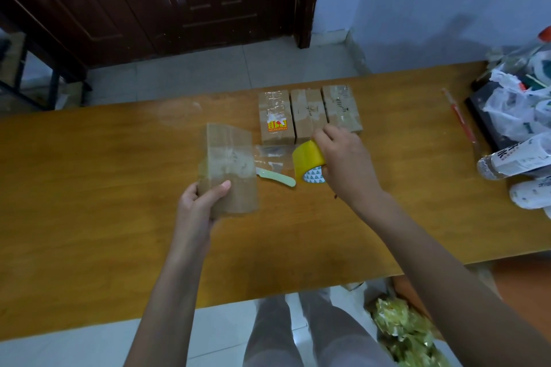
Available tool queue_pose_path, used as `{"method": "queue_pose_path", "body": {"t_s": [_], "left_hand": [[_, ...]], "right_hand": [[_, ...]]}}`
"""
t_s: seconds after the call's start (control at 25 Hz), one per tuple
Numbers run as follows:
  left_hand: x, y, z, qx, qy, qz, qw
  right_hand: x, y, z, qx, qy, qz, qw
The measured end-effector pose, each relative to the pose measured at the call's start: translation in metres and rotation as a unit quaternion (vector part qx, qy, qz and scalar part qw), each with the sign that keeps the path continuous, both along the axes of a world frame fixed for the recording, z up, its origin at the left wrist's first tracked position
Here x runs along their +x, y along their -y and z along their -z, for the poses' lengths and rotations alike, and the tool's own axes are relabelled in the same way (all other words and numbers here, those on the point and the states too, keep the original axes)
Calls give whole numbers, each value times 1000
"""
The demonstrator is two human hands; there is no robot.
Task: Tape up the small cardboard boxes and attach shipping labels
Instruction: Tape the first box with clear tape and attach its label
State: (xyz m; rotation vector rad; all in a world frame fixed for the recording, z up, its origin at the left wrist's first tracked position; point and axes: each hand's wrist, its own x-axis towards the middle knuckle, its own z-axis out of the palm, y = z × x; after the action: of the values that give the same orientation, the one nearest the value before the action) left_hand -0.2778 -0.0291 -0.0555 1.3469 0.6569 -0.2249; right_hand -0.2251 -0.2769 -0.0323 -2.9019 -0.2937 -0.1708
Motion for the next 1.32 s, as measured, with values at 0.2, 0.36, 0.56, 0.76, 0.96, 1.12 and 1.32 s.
{"method": "queue_pose_path", "body": {"t_s": [0.2,0.36,0.56,0.76,0.96,1.12,1.32], "left_hand": [[0,1,-10,-148,-1,-15,989],[-3,2,-16,-220,0,-34,975],[-7,6,-15,-292,24,-83,953],[-9,16,-9,-381,50,-88,919],[-7,24,-8,-454,58,-50,888],[-7,27,-4,-488,61,-27,871],[-3,26,4,-455,54,17,889]], "right_hand": [[0,-6,4,-6,-7,-15,1000],[0,-10,1,-7,-19,-15,1000],[1,-19,-3,34,-7,-21,999],[3,-32,-7,60,-2,-34,998],[-1,-42,-8,70,-7,-31,997],[0,-47,-9,70,-10,-20,997],[-3,-50,-8,60,-25,-9,998]]}}
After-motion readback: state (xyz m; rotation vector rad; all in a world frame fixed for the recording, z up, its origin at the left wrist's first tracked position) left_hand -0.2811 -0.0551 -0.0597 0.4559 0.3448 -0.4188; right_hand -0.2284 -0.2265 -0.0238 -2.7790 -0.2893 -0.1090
